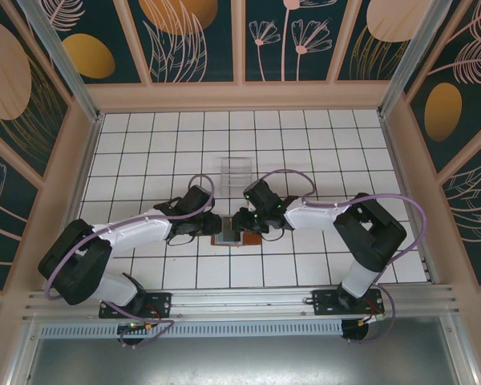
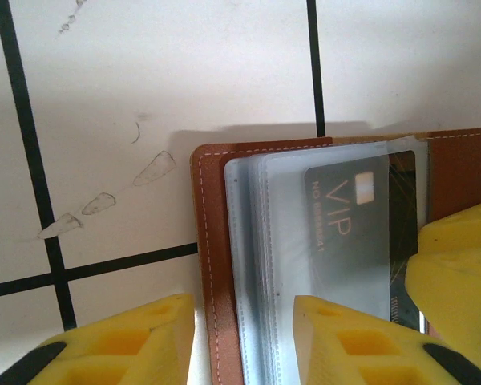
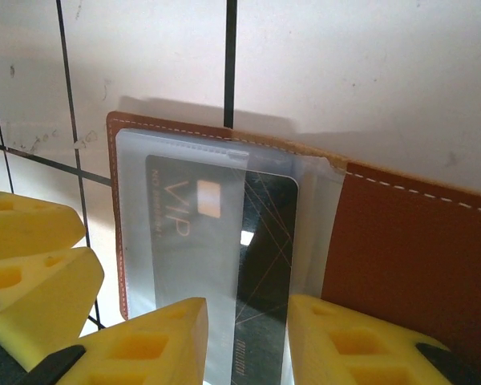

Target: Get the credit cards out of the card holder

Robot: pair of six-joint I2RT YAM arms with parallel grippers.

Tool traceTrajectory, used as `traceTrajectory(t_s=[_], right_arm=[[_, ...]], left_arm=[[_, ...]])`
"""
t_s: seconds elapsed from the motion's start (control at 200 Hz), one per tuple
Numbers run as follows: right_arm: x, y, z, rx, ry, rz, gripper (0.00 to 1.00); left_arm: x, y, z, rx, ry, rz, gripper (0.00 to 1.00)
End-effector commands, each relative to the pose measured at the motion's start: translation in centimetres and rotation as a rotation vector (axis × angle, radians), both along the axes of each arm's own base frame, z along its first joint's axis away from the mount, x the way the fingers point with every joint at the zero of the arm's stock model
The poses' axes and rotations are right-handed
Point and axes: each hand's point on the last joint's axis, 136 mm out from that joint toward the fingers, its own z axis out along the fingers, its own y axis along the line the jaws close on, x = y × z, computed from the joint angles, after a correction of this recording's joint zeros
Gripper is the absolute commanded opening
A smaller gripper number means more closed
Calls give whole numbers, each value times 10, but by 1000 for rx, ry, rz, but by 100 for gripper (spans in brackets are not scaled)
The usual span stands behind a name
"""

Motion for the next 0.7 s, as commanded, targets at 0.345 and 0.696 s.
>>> traceTrajectory(t_s=[0.345, 0.696], right_arm=[[-1, -5, -4, -4, 17, -22, 33], [-2, -11, -16, -32, 28, -23, 31]], left_arm=[[-4, -5, -12, 3, 47, -28, 43], [-14, 17, -40, 135, 96, -32, 37]])
